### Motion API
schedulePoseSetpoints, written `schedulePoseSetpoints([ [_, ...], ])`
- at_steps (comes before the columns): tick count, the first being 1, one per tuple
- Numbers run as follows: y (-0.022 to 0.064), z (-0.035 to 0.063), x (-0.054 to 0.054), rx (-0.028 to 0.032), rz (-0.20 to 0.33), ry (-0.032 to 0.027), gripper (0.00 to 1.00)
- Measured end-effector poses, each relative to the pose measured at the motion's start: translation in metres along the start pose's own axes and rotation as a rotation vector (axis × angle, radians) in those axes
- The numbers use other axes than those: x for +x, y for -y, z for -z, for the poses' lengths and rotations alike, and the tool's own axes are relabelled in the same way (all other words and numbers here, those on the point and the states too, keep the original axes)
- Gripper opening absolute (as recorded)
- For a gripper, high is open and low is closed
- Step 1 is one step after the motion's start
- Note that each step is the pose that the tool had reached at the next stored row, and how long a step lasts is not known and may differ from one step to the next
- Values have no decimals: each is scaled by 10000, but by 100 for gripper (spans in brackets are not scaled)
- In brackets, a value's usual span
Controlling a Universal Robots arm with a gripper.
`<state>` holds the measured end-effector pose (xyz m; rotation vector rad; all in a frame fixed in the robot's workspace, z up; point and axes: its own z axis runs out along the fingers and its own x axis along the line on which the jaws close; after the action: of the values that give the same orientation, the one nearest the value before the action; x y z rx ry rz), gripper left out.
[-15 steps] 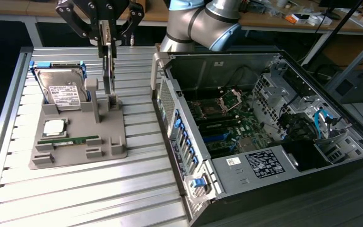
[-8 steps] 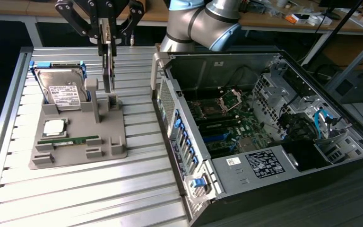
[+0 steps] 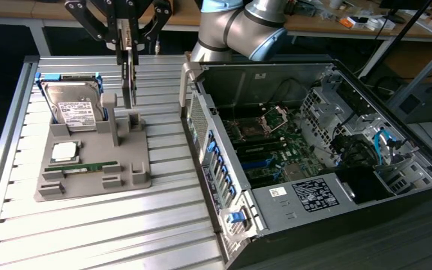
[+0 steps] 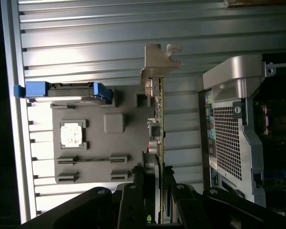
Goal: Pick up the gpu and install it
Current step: 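Pick up the gpu and move the gpu toward the slot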
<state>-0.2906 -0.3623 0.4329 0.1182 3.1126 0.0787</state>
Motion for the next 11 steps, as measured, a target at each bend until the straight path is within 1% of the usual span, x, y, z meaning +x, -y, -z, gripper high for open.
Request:
schedulePoseSetpoints([
  [11,-3,65,-2,-2,0,1,27],
])
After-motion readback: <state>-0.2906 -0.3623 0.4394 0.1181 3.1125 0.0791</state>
